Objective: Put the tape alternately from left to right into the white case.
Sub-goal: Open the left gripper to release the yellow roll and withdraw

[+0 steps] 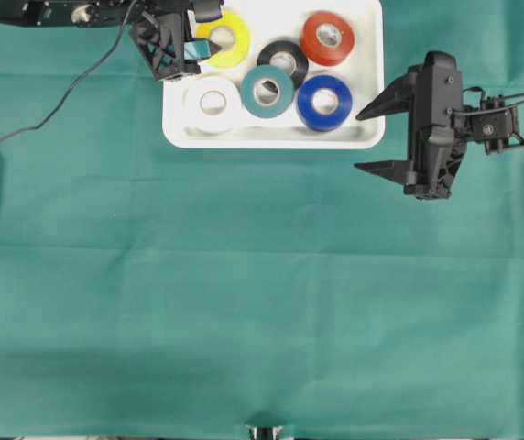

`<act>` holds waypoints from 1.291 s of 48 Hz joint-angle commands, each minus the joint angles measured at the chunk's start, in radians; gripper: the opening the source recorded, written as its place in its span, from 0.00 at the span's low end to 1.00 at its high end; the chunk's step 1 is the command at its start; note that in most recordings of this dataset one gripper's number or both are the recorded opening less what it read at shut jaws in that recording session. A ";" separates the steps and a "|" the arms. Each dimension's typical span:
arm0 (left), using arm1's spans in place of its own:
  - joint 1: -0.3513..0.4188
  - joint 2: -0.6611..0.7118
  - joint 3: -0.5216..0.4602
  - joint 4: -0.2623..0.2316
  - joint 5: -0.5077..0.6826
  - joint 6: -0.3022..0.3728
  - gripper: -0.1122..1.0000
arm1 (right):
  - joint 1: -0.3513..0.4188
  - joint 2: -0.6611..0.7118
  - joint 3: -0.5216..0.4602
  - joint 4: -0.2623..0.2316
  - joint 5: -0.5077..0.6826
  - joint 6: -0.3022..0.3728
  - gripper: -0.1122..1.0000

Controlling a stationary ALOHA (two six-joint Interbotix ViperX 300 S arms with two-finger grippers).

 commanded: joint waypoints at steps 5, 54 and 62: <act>-0.008 -0.026 -0.014 0.000 -0.008 0.000 0.99 | 0.000 -0.015 -0.008 -0.002 -0.011 0.000 0.82; -0.364 -0.207 0.155 -0.005 -0.011 -0.066 0.99 | 0.002 -0.015 -0.012 0.000 -0.011 0.000 0.82; -0.430 -0.206 0.156 -0.005 -0.009 -0.173 0.99 | 0.002 -0.015 -0.012 -0.002 -0.011 0.000 0.82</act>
